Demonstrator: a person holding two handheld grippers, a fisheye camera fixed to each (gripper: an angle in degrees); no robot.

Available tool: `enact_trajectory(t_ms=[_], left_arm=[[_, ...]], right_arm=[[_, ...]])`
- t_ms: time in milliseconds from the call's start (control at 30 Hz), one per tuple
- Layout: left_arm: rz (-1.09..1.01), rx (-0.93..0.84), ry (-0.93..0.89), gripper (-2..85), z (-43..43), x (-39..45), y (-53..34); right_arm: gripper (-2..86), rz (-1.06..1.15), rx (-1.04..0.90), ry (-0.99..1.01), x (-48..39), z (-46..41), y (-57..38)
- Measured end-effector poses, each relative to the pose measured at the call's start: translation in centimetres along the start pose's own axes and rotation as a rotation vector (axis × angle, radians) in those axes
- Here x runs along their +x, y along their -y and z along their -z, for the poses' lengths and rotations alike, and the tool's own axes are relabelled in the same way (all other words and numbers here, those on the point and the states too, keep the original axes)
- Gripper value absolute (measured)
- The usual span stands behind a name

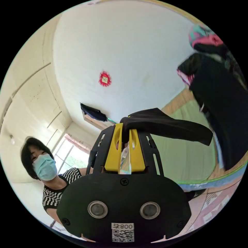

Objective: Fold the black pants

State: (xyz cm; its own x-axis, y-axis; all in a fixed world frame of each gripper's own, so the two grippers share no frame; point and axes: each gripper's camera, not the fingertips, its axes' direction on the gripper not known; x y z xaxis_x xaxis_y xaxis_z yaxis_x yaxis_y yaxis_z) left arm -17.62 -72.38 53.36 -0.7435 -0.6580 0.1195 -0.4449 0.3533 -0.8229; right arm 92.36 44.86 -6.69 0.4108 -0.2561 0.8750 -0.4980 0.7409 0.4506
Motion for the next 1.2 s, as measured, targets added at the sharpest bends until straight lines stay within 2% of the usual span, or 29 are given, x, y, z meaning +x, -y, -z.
enact_trajectory(t_ms=[100, 200, 300, 433, 533, 767, 967, 1067, 1200], left_arm=[[-0.116, -0.074, -0.088, 6.1, -8.5, 4.0, 4.1], [-0.145, -0.174, -0.107, 6.3, -16.1, 4.8, 6.7], [-0.117, -0.295, 0.011, 6.6, -22.6, 2.8, 8.0], [0.040, -0.535, 0.309, 6.4, -29.0, -2.1, 8.1], [0.040, -0.500, 0.151, 6.3, -31.0, -1.6, 8.5], [-0.075, -0.524, 0.159, 7.2, -35.5, 3.1, 10.6], [-0.118, -0.450, 0.144, 7.9, -37.4, 7.4, 11.5], [-0.212, -0.357, 0.194, 6.6, -36.8, 10.6, 12.0], [-0.332, -0.314, 0.231, 3.8, -38.7, 15.0, 13.7]], right_arm=[[0.3, 0.104, 0.107, -0.059, -2.1, 6.1, 2.0], [0.4, 0.118, 0.170, -0.135, -1.5, 10.3, 1.8], [0.8, 0.011, 0.204, -0.204, 3.1, 12.6, -0.2], [1.8, -0.336, 0.212, -0.310, 13.9, 13.6, -4.9], [2.8, -0.425, 0.202, -0.199, 18.4, 13.0, -7.5], [5.9, -0.362, 0.252, -0.170, 17.9, 13.2, -7.7], [3.6, -0.357, 0.340, -0.274, 14.1, 14.1, -10.2], [1.2, -0.230, 0.343, -0.389, 9.9, 13.5, -7.8], [0.3, 0.059, 0.198, -0.578, 4.6, 9.1, 2.3]])
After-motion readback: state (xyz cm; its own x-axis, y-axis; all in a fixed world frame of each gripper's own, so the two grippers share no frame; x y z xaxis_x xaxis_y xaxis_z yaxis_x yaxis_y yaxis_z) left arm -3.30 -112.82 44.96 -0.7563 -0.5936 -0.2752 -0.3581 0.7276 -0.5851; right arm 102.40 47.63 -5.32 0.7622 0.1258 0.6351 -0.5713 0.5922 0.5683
